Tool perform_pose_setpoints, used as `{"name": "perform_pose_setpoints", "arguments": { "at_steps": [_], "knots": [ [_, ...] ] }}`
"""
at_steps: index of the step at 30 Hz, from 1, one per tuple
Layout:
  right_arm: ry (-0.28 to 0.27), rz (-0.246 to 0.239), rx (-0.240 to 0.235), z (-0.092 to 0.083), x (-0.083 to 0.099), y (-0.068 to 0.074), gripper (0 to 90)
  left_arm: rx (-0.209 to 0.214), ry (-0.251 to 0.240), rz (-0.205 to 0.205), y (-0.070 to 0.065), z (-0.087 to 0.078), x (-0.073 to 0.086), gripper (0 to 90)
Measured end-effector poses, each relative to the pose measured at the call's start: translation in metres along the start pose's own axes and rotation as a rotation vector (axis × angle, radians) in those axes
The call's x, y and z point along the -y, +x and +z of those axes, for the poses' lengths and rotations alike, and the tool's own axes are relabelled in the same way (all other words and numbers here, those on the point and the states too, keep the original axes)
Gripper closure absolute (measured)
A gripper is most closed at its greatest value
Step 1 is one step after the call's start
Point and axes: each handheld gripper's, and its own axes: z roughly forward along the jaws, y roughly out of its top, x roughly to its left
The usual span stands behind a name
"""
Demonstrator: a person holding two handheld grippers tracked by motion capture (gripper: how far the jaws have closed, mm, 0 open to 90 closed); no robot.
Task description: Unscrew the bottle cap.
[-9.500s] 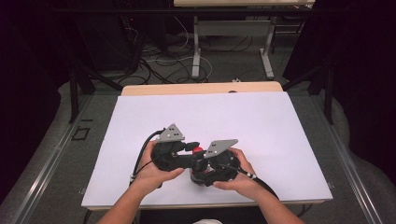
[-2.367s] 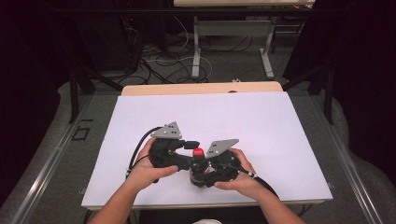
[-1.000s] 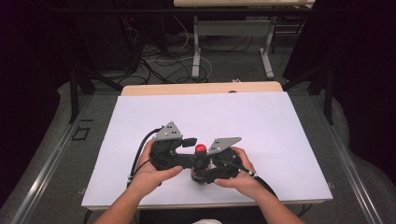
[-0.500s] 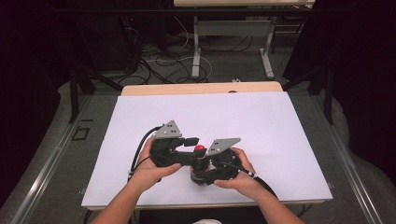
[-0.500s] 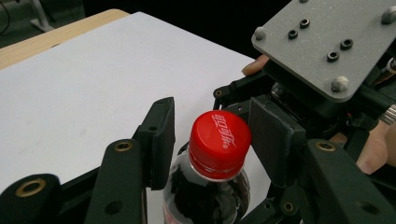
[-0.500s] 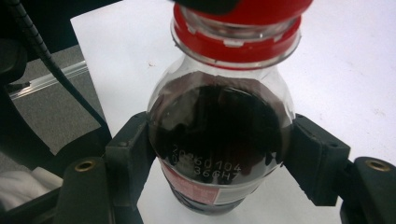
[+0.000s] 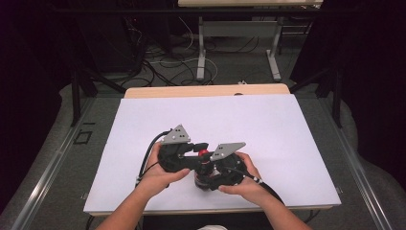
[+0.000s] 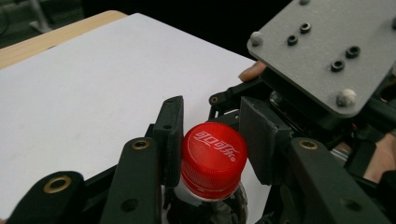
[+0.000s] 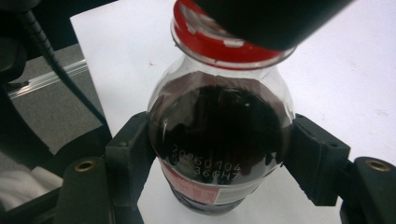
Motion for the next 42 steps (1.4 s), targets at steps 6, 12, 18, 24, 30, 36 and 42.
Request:
{"name": "perform_pose_setpoints", "arguments": {
  "at_steps": [6,12,18,24,30,36,42],
  "knots": [
    [-0.006,0.0,0.046,0.0,0.0,0.001,29.8,-0.117,0.002,-0.07,-0.011,0.003,-0.004,61.7],
    [-0.011,0.014,0.087,0.0,0.0,0.001,29.9,-0.153,-0.006,-0.118,-0.015,0.006,-0.006,61.7],
    [-0.014,0.025,0.063,-0.002,0.001,-0.004,29.8,-0.051,-0.013,-0.102,-0.004,0.002,-0.006,49.9],
    [-0.019,0.029,0.032,-0.003,0.0,-0.004,29.8,0.007,-0.005,-0.044,0.005,-0.009,-0.002,46.5],
    [-0.018,0.017,0.006,-0.002,0.0,-0.003,29.8,0.055,0.018,0.011,0.011,-0.013,-0.002,50.0],
    [-0.011,-0.005,-0.007,-0.001,-0.001,0.0,29.8,0.084,0.034,0.04,0.011,-0.01,-0.002,53.0],
    [-0.007,-0.006,-0.012,-0.001,0.0,0.001,29.8,0.096,0.03,0.051,0.009,-0.006,-0.002,59.5]
  ]
}}
